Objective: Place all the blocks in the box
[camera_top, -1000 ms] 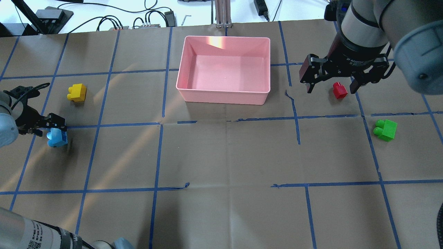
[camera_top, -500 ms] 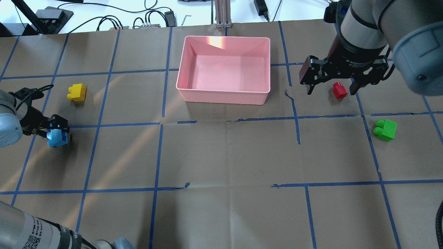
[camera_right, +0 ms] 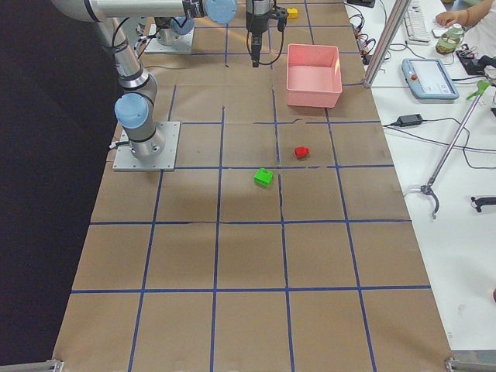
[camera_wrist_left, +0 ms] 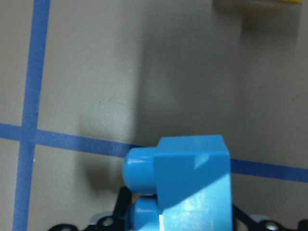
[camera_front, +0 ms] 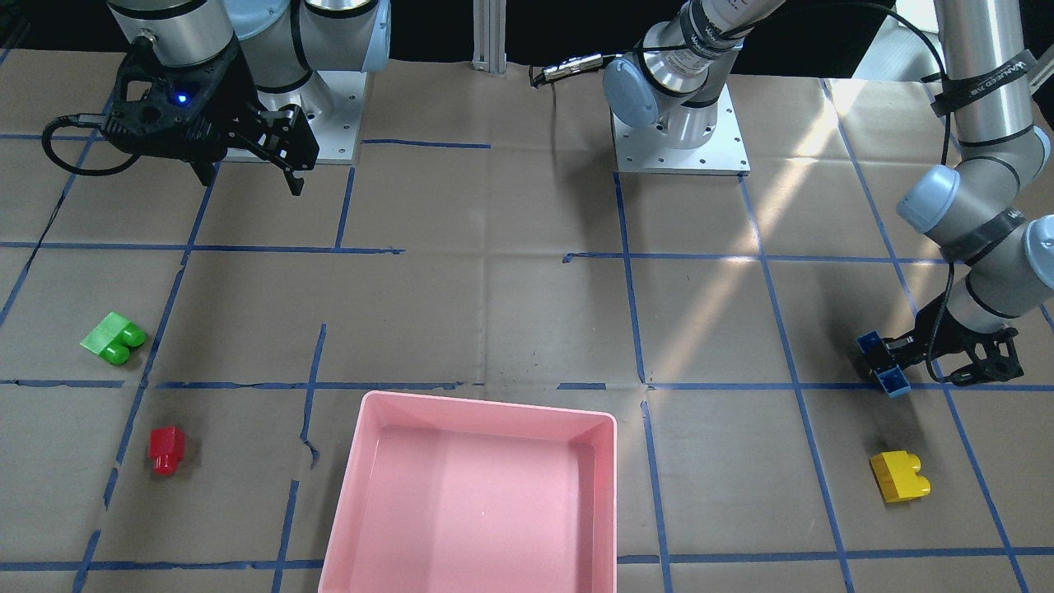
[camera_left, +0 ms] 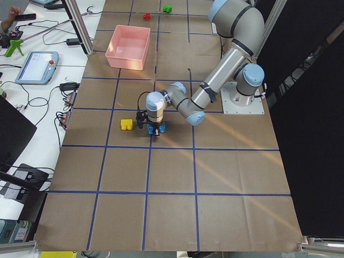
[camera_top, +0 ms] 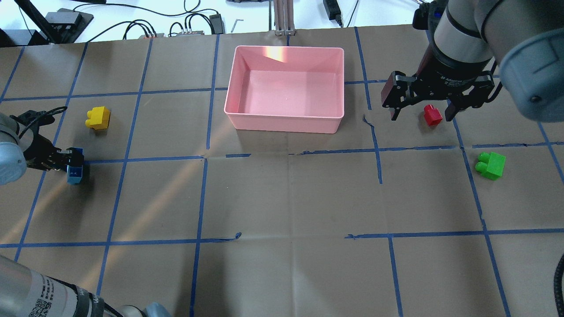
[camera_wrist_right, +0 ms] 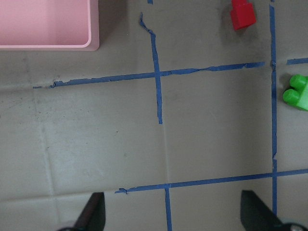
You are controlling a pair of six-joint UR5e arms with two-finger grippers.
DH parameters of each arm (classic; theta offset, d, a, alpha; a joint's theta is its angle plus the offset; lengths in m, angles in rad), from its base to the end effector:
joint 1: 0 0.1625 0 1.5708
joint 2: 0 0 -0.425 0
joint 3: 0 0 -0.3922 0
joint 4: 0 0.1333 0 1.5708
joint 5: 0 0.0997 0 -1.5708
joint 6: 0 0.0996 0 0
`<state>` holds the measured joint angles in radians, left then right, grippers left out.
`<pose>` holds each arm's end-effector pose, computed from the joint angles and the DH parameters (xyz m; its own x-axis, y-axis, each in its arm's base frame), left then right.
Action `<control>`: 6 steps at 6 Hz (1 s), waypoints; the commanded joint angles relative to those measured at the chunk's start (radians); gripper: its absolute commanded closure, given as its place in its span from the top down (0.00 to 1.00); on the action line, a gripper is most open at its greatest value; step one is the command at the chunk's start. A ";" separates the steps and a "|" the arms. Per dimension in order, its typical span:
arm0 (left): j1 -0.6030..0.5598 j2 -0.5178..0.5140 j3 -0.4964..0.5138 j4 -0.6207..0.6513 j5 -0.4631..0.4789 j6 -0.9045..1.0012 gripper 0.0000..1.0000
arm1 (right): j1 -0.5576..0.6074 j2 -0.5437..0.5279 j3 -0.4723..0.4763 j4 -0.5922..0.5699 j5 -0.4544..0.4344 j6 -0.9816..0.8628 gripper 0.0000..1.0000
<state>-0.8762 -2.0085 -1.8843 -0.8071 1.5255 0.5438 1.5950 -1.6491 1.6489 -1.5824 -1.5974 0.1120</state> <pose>0.2575 -0.5244 0.1815 -0.9883 -0.1493 0.0323 -0.1504 0.9880 -0.0341 0.1417 -0.4565 0.4879 -0.9958 0.0880 0.0251 0.0877 0.9960 -0.0147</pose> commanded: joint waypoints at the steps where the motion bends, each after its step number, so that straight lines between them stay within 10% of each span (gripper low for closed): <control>1: -0.032 0.029 0.020 -0.032 0.001 -0.002 0.00 | -0.004 0.003 -0.001 -0.004 -0.001 -0.003 1.00; 4: -0.142 0.100 0.042 -0.047 -0.008 -0.008 0.00 | -0.061 0.022 -0.009 -0.037 -0.004 -0.208 1.00; 6: -0.425 0.149 0.246 -0.323 -0.001 -0.040 0.00 | -0.185 0.028 -0.009 -0.060 -0.003 -0.526 1.00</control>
<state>-1.1679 -1.8759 -1.7465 -0.9921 1.5212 0.5235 1.4703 -1.6245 1.6417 -1.6307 -1.6012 -0.2627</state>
